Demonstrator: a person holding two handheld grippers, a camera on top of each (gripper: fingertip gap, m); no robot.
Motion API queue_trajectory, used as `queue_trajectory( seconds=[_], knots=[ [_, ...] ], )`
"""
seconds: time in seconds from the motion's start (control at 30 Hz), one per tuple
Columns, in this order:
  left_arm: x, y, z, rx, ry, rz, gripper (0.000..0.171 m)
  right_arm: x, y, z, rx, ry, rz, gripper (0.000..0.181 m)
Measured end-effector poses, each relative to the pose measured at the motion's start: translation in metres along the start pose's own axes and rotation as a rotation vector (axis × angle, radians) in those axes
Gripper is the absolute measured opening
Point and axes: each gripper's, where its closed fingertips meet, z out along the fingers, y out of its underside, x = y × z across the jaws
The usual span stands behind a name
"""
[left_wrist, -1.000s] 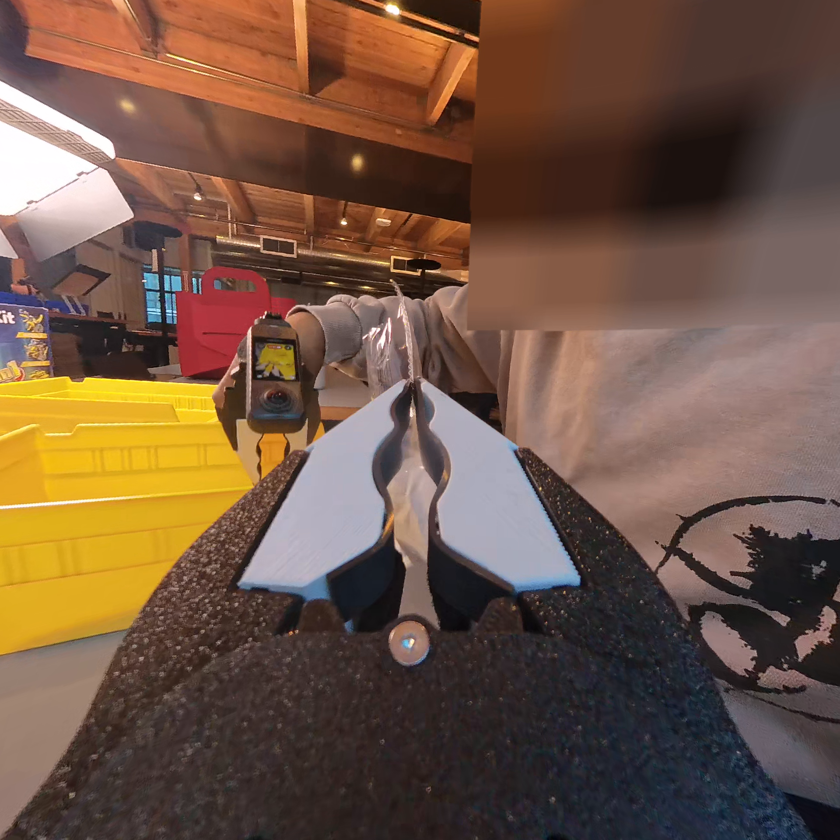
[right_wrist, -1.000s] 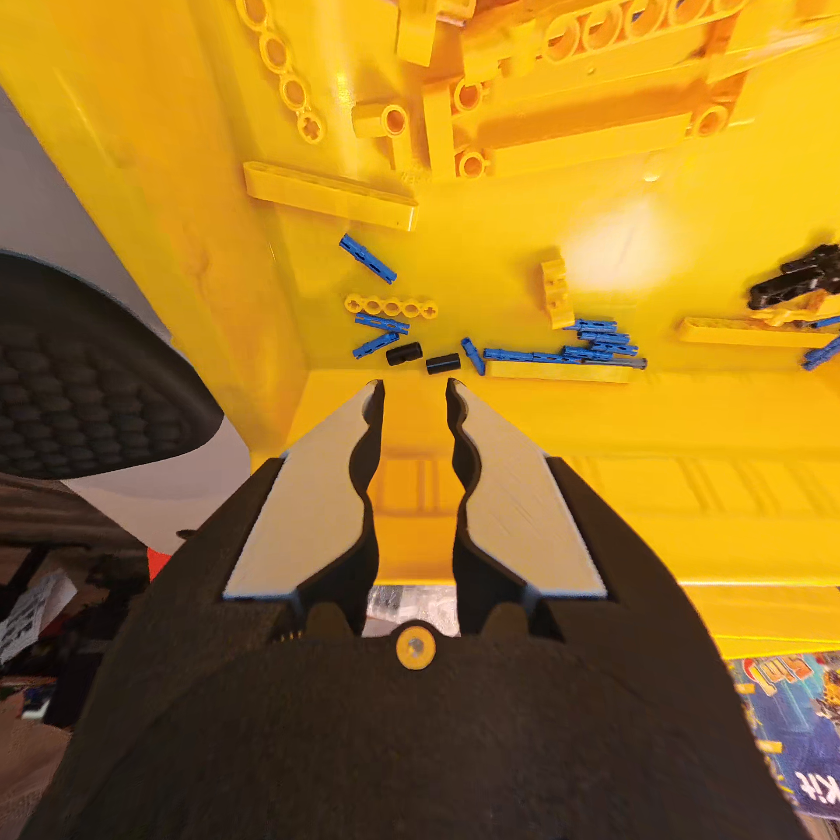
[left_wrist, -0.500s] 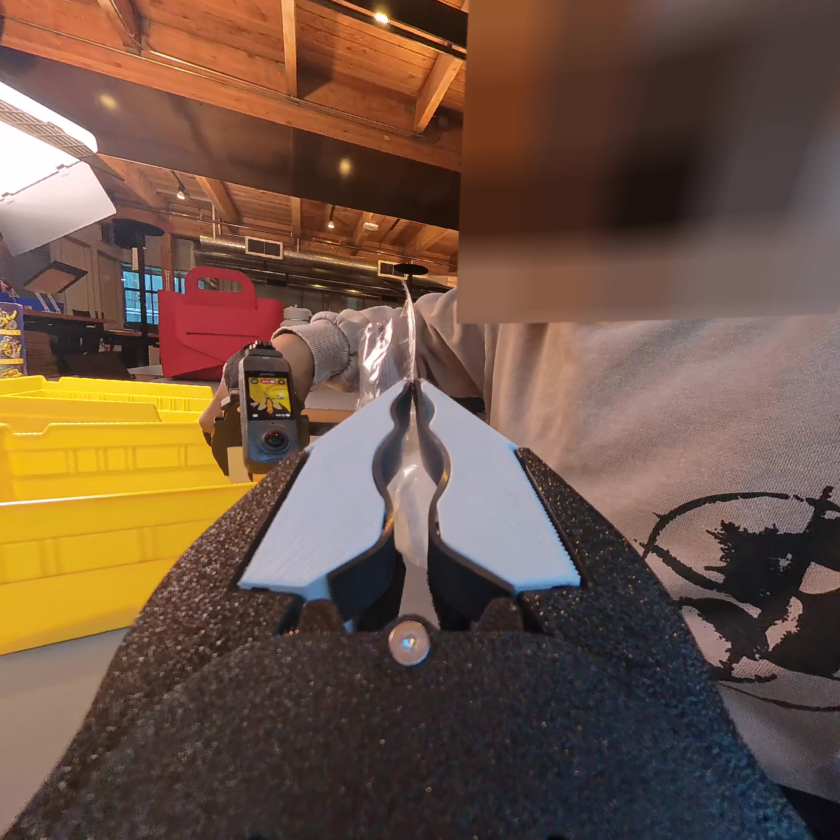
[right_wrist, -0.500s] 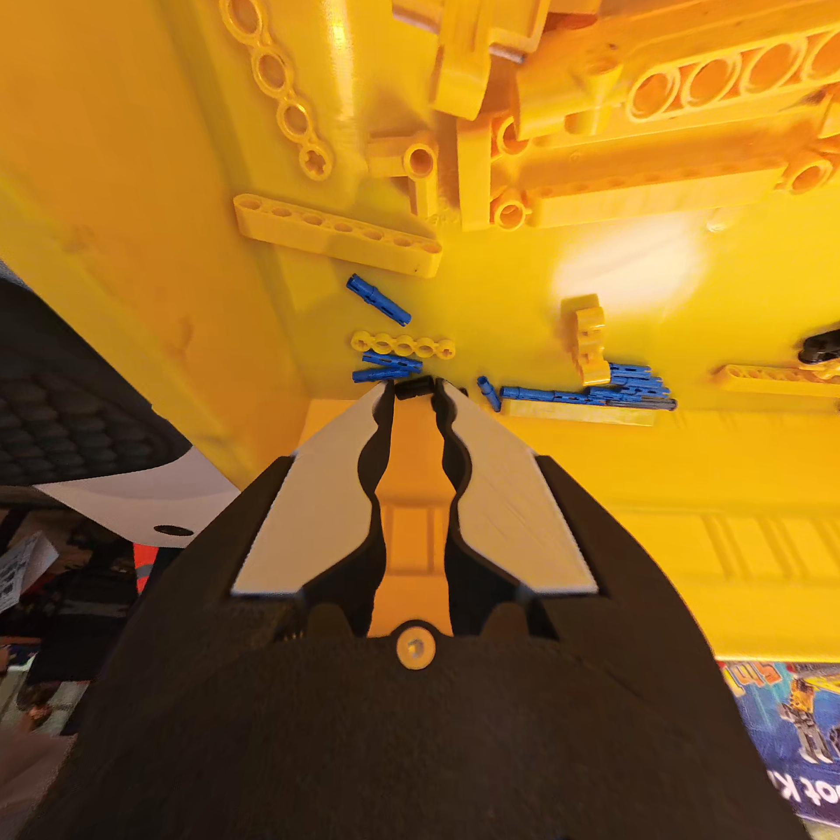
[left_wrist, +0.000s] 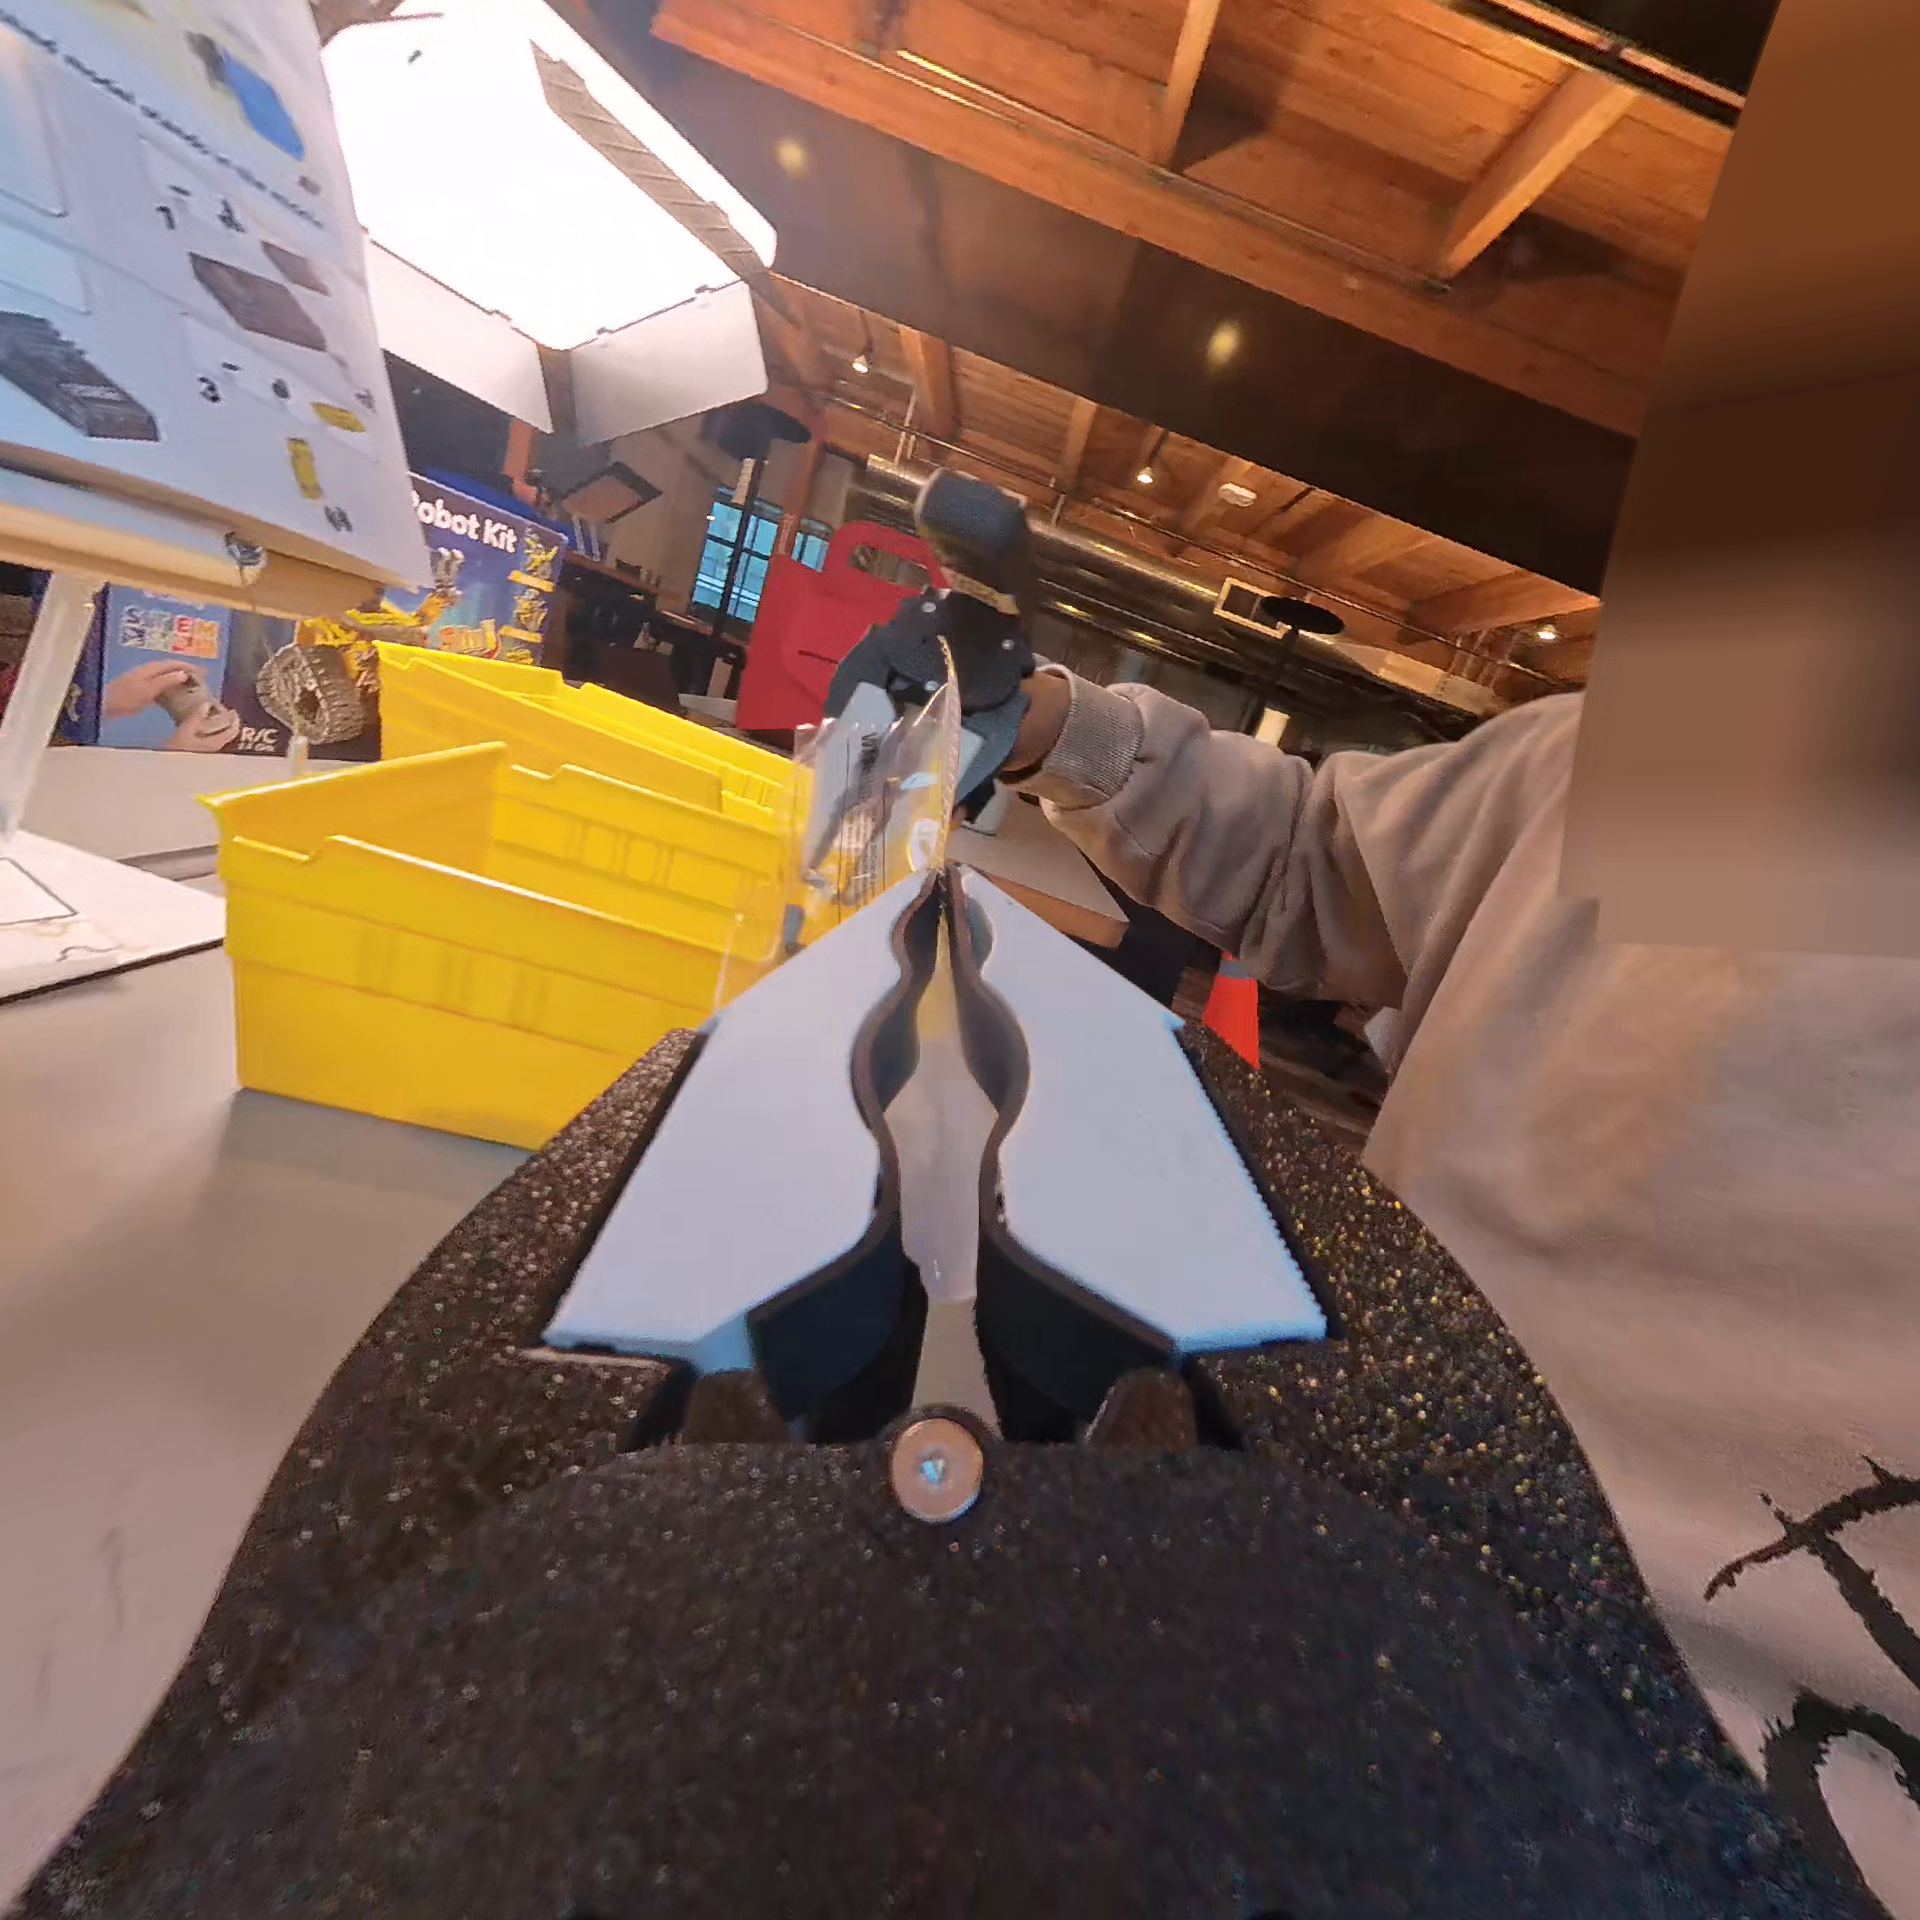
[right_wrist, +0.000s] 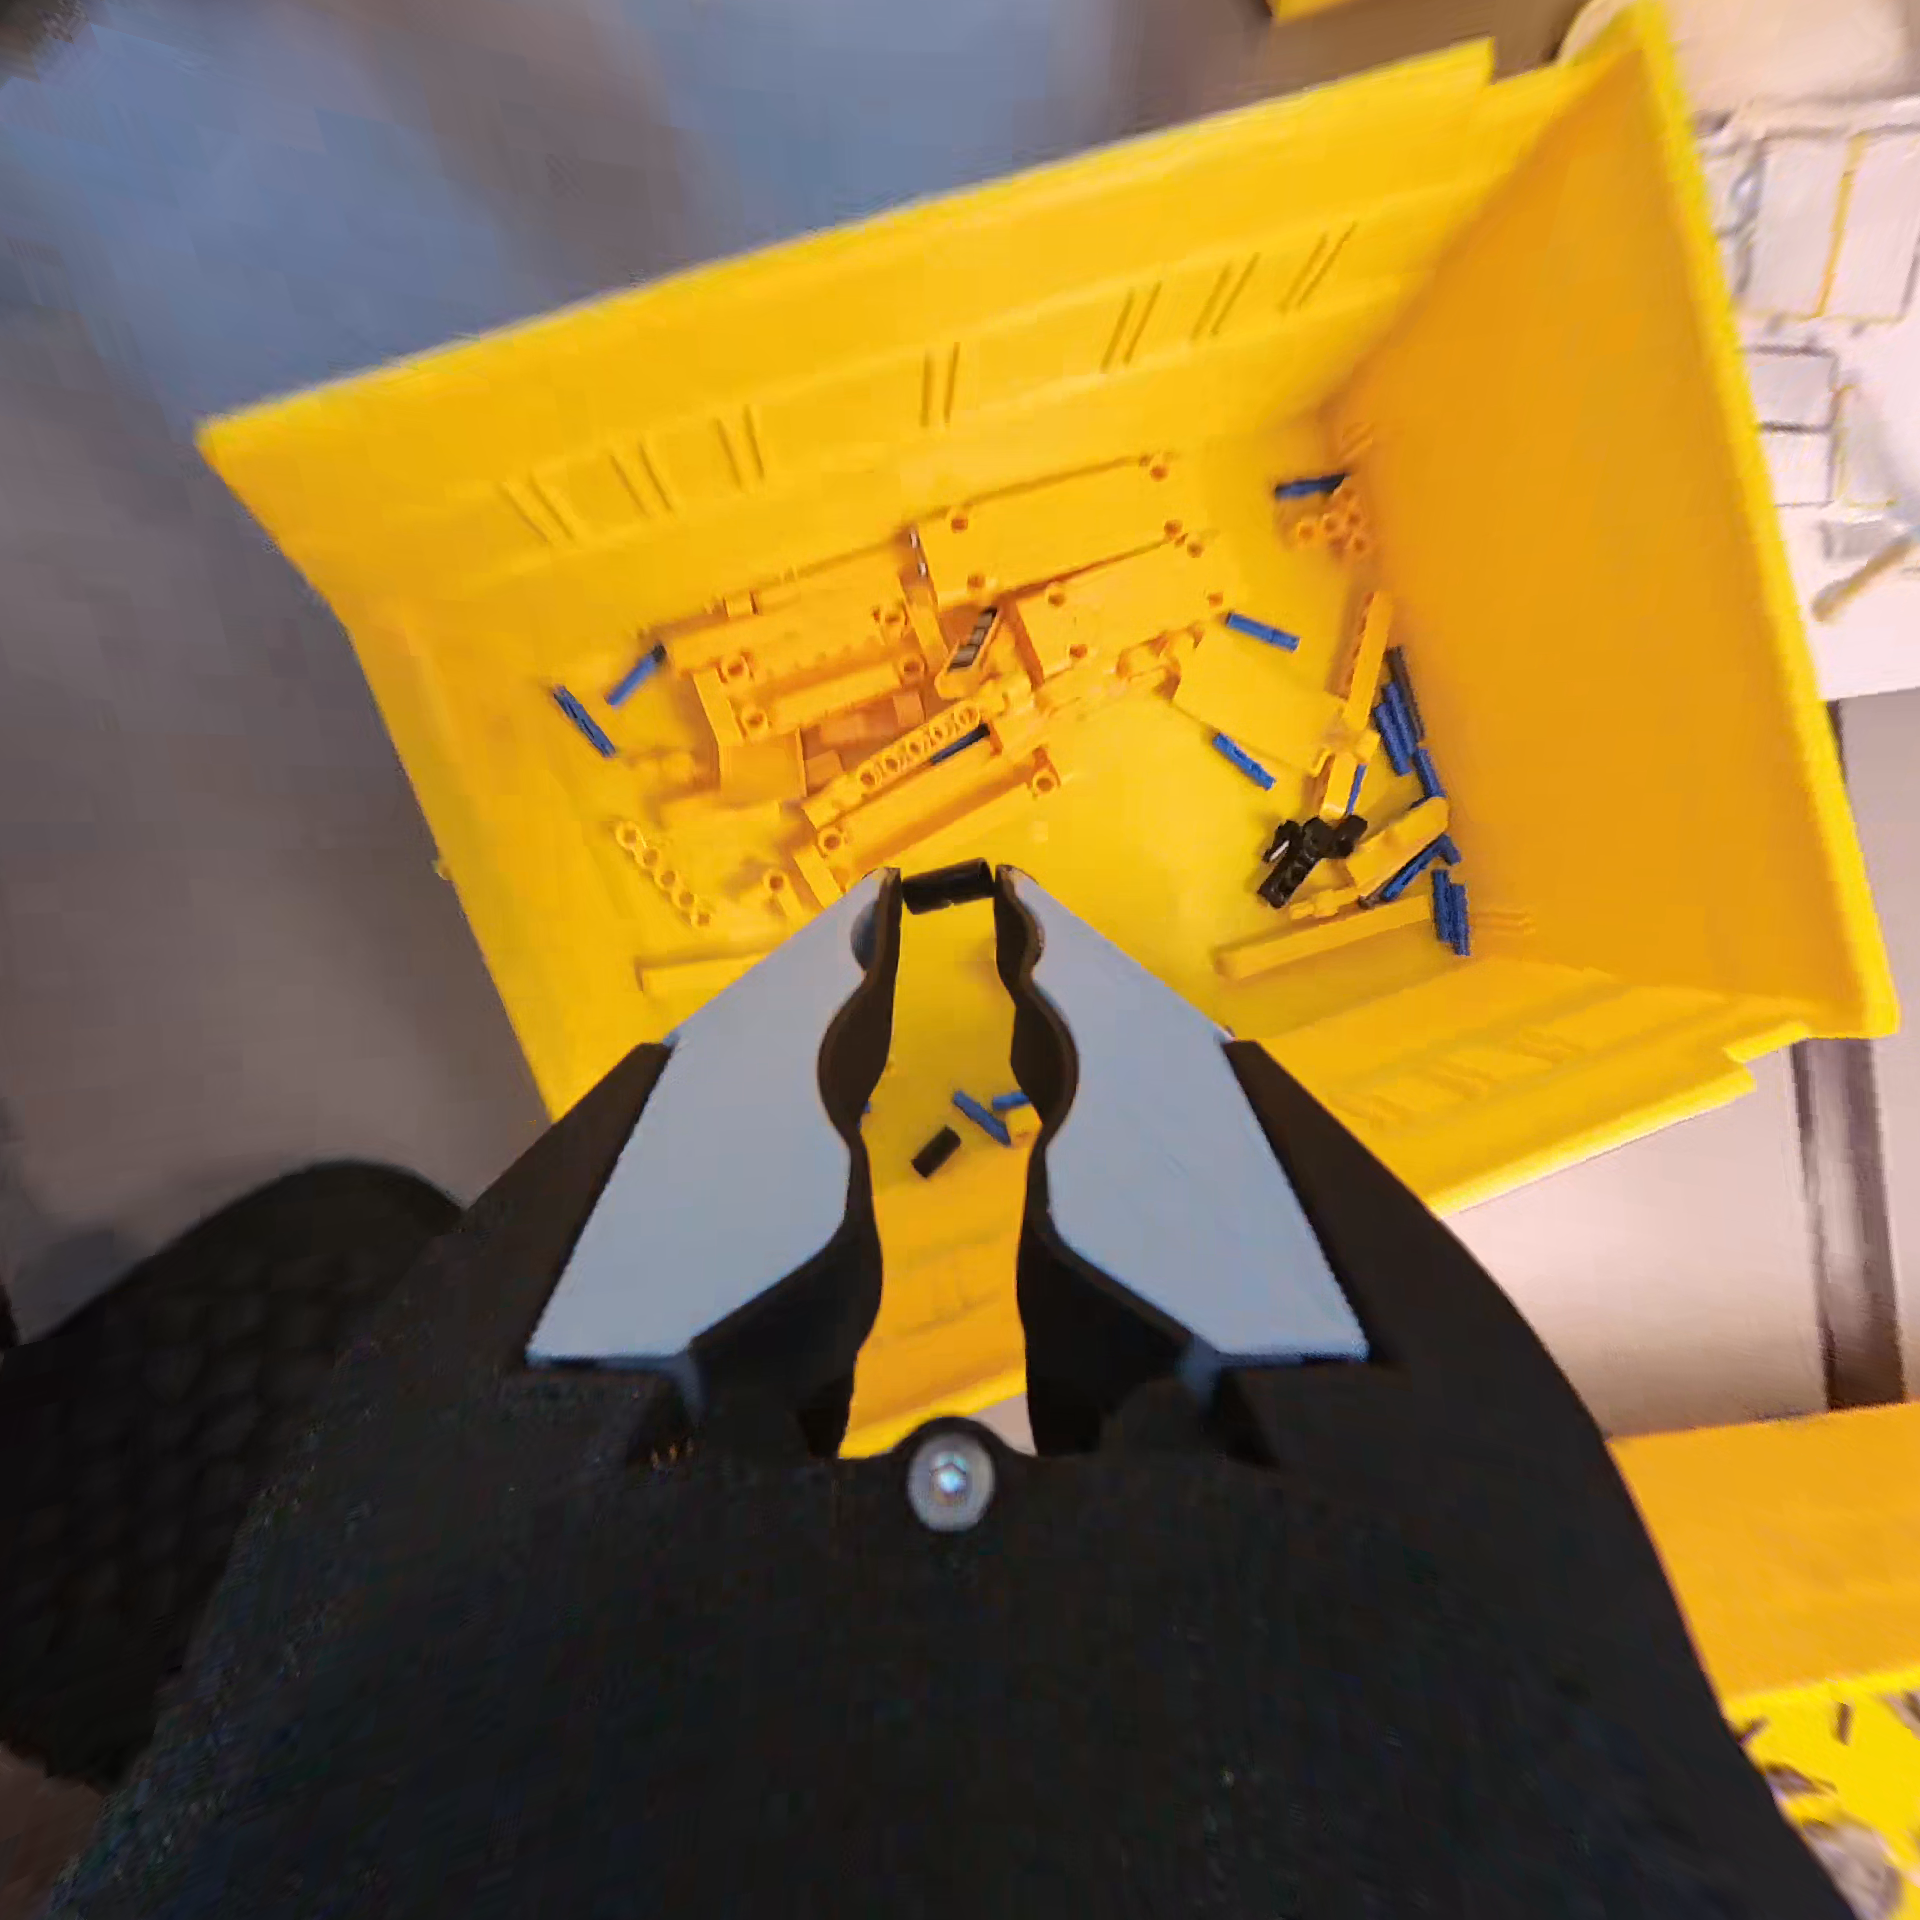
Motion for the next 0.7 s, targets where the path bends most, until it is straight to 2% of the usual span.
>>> queue_trajectory(
  seconds=[0.13, 0.3, 0.47, 0.7],
  knots=[
    [-0.010, -0.001, -0.001, 0.008, -0.048, -0.050, 0.000, -0.015, -0.030, -0.020, 0.293, -0.057, 0.128, 0.016],
    [-0.016, -0.001, -0.002, 0.013, -0.079, -0.093, 0.000, -0.038, -0.060, -0.029, 0.562, -0.172, 0.202, 0.017],
    [-0.013, 0.003, 0.001, -0.002, -0.052, -0.096, 0.000, -0.045, -0.090, -0.024, 0.712, -0.243, 0.208, 0.017],
    [0.014, 0.011, 0.009, -0.035, 0.100, -0.034, 0.000, -0.054, -0.125, -0.016, 0.826, -0.273, 0.090, 0.017]
  ],
)
